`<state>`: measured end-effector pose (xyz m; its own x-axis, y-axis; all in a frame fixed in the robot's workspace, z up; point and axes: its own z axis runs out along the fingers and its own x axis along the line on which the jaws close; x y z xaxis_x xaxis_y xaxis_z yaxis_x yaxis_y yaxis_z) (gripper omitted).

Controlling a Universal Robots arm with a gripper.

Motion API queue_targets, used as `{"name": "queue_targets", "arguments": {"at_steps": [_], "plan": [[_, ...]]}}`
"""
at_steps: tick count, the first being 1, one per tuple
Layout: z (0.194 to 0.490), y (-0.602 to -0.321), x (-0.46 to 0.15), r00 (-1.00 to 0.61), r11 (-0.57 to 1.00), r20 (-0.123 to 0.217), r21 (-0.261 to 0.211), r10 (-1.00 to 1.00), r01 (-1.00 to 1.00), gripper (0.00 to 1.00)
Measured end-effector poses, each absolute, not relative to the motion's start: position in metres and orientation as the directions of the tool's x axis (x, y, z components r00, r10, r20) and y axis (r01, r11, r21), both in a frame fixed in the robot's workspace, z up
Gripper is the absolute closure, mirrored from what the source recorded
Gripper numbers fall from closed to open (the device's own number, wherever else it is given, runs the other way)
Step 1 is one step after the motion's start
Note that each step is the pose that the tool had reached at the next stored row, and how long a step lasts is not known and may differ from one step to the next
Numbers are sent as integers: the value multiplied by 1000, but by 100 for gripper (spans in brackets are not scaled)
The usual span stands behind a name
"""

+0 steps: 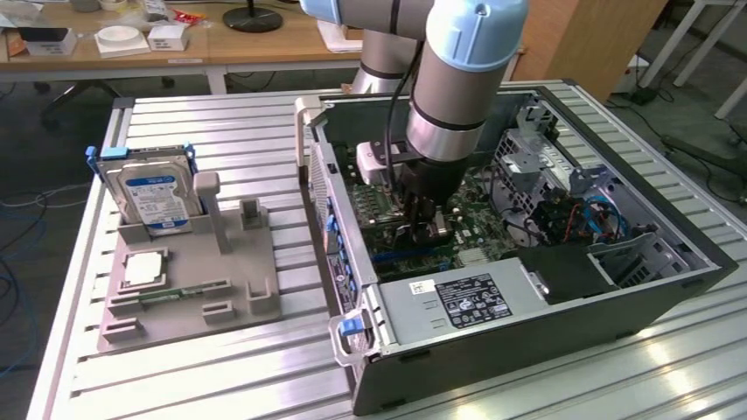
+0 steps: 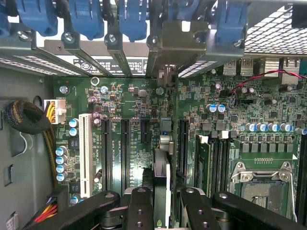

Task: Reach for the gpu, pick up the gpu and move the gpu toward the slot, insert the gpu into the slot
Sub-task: 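Insert the gpu into the slot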

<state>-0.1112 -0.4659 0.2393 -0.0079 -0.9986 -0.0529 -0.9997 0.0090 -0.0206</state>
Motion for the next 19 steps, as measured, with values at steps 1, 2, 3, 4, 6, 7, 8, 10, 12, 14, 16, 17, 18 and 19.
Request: {"name": "queue_targets", "arguments": {"at_steps": [1, 2, 3, 4, 6, 7, 8, 10, 12, 14, 16, 17, 18, 19], "plan": [[239, -466, -111, -8, 9, -53, -21, -999, -1000, 73], [239, -466, -111, -8, 9, -53, -21, -999, -1000, 73], [239, -466, -111, -8, 9, -53, -21, -999, -1000, 73], [239, -466, -111, -8, 9, -53, -21, -999, -1000, 73], [239, -466, -111, -8, 9, -53, -21, -999, -1000, 73], [239, -466, -111, -8, 9, -53, -21, -999, -1000, 73], [239, -466, -111, -8, 9, -53, -21, -999, -1000, 73], [239, -466, -111, -8, 9, -53, -21, -999, -1000, 73], [239, -466, -111, -8, 9, -53, -21, -999, -1000, 73], [239, -466, -111, -8, 9, -53, -21, -999, -1000, 73], [239, -466, -111, -8, 9, -53, -21, -999, -1000, 73], [239, -466, -111, -8, 9, -53, -21, -999, -1000, 73], [239, -466, -111, -8, 9, -53, -21, -999, -1000, 73], [239, -465, -111, -8, 9, -53, -21, -999, -1000, 73]]}}
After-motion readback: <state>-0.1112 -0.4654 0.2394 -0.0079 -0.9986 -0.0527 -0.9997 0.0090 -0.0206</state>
